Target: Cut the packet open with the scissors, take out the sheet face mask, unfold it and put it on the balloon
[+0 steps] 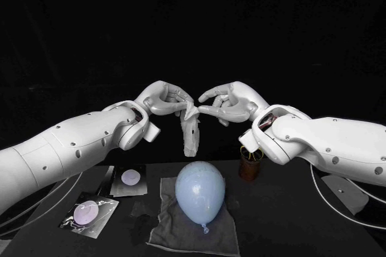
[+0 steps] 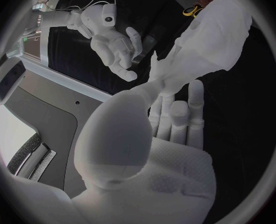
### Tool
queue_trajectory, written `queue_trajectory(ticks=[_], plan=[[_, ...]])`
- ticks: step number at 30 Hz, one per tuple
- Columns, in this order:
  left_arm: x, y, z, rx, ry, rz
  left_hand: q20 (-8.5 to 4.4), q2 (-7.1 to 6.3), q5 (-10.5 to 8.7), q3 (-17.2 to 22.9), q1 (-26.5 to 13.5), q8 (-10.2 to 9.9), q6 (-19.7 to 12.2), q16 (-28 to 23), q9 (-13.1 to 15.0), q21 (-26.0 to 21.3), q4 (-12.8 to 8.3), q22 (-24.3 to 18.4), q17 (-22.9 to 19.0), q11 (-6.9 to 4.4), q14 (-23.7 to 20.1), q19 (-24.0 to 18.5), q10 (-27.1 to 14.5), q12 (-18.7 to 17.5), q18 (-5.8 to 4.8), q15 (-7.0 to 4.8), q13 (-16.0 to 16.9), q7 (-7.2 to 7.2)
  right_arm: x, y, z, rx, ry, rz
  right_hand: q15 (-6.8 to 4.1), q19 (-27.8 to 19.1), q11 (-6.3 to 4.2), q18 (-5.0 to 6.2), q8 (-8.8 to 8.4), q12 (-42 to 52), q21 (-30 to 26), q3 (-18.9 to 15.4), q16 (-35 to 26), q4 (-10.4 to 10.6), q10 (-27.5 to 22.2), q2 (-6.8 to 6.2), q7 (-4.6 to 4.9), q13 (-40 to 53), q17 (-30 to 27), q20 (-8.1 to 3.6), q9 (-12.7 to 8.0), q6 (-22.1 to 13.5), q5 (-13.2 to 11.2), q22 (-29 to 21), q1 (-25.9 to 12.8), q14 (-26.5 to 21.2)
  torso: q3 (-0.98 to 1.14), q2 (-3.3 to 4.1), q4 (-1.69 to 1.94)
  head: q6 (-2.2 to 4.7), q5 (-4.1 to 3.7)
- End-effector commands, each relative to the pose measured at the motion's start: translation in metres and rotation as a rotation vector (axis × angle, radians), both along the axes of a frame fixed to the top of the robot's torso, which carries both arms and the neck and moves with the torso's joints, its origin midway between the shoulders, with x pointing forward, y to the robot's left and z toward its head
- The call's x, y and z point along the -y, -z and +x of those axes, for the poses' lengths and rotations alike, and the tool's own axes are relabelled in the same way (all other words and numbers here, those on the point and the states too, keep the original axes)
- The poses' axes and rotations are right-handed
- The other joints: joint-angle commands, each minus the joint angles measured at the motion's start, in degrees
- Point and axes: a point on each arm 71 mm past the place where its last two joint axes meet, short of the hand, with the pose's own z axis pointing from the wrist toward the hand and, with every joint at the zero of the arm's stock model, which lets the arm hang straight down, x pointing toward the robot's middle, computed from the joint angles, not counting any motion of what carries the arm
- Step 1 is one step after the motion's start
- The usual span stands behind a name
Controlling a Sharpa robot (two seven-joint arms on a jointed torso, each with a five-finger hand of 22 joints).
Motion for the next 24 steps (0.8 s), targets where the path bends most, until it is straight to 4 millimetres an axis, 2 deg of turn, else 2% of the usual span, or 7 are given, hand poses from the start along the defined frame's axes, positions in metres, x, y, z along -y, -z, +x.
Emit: queue_trajectory(ticks=[1,5,8,11,12,14,24], plan=[[0.003,-0.001,-0.003,-0.005,0.109,0.016,-0.24,-0.05,0.13,0.3,0.0,0.3,-0.2,-0.2,2.3,0.2,-0.3,0.1,-0.3,-0.13,-0.6,-0.3,0.3,0.3,0.72,0.05,0.1,0.04,0.009,-0.002,-0.002,0.008,-0.025,0.045,0.11,-3.4,-0.36,1.69,-0.49,-7.3,-8.9,-0.9,-4.4,1.5,-2.3,0.1,-0.04,-6.8,-5.2,0.07,-0.3,1.3,0.1,-3.0,1.3,-2.7,0.04,0.05,0.07,0.13,0.03],[0.0,-0.001,-0.004,-0.014,0.129,0.023,-0.24,-0.06,0.12,0.2,0.1,0.3,-0.2,-0.2,2.4,0.2,-0.3,0.1,-0.6,-0.15,-0.8,-0.5,0.2,0.3,0.7,0.05,0.1,0.03,0.027,0.001,0.002,-0.005,0.006,0.076,0.14,-4.4,-0.06,2.23,-0.99,-16.7,-15.0,-1.8,-7.5,4.3,-2.5,-0.5,-0.04,-17.2,-8.9,0.19,-0.9,2.4,0.1,-6.4,2.6,-4.1,0.04,0.02,0.02,0.1,0.17],[-0.001,0.0,-0.007,-0.029,0.154,0.03,-0.24,-0.05,0.12,0.2,0.1,0.3,-0.2,-0.2,2.4,0.2,-0.3,0.1,-0.5,-0.16,-0.8,-0.5,0.2,0.3,0.7,0.04,0.1,0.02,0.038,0.005,0.006,-0.013,0.03,0.089,0.22,-3.8,0.09,2.24,-1.16,-21.9,-16.0,-1.1,-7.9,5.2,-2.0,0.17,0.04,-23.3,-9.4,0.18,-1.2,3.6,0.1,-7.4,4.5,-4.0,0.09,-0.01,-0.1,0.02,0.19],[-0.002,0.001,-0.01,-0.05,0.186,0.039,-0.24,-0.02,0.13,0.2,0.1,0.3,-0.2,-0.3,2.4,0.2,-0.3,0.1,-0.4,-0.17,-0.8,-0.6,0.3,0.4,0.69,0.04,0.1,0.01,0.045,0.009,0.011,-0.007,0.045,0.072,-0.04,-3.1,0.01,2.26,-1.38,-25.7,-16.1,2.2,-7.9,3.3,-1.3,1.85,0.11,-28.1,-9.5,-0.08,-1.5,4.5,0.2,-7.6,9.5,-3.8,0.14,0.01,-0.11,0.1,0.19],[-0.003,0.001,-0.011,-0.055,0.194,0.041,-0.24,0.0,0.13,0.2,0.1,0.3,-0.2,-0.2,2.4,0.1,-0.3,0.1,-0.4,-0.17,-0.7,-0.6,0.3,0.4,0.69,0.04,0.1,0.01,0.046,0.011,0.012,-0.002,0.045,0.058,-0.06,-2.8,0.08,2.27,-1.59,-27.1,-15.8,4.2,-8.1,1.6,-1.0,2.81,0.3,-30.0,-9.8,-0.3,-1.7,4.8,0.0,-7.4,12.0,-3.9,0.12,0.01,-0.08,0.11,0.16],[-0.004,0.001,-0.014,-0.065,0.21,0.046,-0.24,0.01,0.12,0.2,0.1,0.3,-0.2,-0.2,2.4,0.1,-0.3,0.1,-0.3,-0.17,-0.7,-0.6,0.3,0.4,0.69,0.03,0.1,0.01,0.046,0.014,0.014,0.011,0.036,0.012,0.17,-2.8,0.18,2.1,-1.97,-28.8,-15.6,5.8,-8.3,-0.1,-0.7,3.08,0.26,-32.2,-10.2,-0.31,-2.0,5.1,0.1,-7.0,13.4,-4.0,0.12,-0.03,0.0,0.07,-0.04],[-0.005,0.001,-0.025,-0.099,0.276,0.022,-0.19,0.08,0.12,0.0,0.0,0.3,-0.2,-0.4,2.5,0.1,-0.2,0.2,-1.0,-0.2,-1.4,-1.0,0.4,0.4,0.64,0.02,0.1,-0.02,0.025,0.031,0.018,0.057,-0.066,-0.239,1.12,-4.6,1.1,1.84,-4.5,-34.6,-15.5,5.5,-8.9,-1.7,-3.4,-0.99,0.09,-39.5,-11.3,0.39,-3.8,2.9,0.1,-5.5,11.0,-5.4,0.03,0.07,0.02,0.03,-0.64]])
